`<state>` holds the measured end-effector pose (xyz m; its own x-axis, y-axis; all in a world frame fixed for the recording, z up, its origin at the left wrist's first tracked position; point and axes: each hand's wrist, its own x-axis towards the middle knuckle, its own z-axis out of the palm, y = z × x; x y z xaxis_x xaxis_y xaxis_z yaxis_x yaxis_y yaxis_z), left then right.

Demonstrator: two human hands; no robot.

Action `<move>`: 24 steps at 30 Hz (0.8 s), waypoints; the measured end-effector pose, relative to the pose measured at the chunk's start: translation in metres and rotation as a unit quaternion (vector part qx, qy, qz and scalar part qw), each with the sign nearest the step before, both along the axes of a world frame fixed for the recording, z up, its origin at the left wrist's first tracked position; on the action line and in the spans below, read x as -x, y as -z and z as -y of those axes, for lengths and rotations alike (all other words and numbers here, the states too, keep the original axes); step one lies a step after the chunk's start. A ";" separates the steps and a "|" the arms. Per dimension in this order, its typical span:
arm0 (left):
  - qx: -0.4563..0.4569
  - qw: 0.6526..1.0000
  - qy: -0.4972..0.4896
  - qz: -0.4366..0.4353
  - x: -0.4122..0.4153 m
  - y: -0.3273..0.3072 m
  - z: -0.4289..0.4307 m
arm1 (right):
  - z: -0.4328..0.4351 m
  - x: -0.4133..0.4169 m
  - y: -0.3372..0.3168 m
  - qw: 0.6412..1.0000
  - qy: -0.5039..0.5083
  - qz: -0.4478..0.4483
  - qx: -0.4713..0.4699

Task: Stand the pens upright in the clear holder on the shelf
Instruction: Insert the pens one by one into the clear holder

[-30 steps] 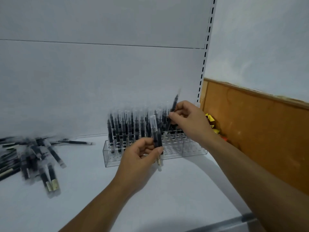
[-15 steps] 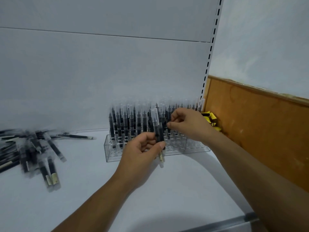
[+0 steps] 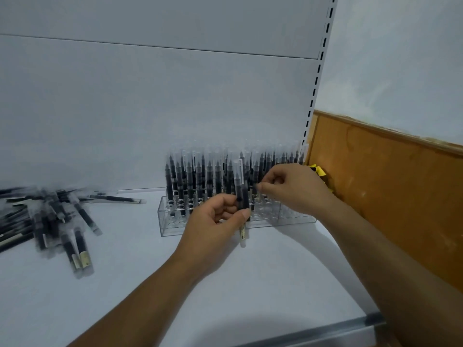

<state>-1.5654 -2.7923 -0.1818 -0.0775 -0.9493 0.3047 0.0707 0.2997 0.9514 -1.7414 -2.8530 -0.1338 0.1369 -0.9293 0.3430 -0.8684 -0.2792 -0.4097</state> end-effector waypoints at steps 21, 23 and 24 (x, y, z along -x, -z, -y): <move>-0.010 1.000 0.019 -0.009 0.000 0.002 0.000 | -0.001 0.010 -0.020 0.944 -0.042 0.311 0.101; -0.008 1.000 0.016 -0.003 0.000 0.001 0.000 | 0.004 0.009 -0.017 0.952 -0.039 0.285 0.104; -0.006 1.000 0.017 -0.004 0.000 0.001 0.000 | 0.006 0.008 -0.016 0.954 -0.039 0.278 0.103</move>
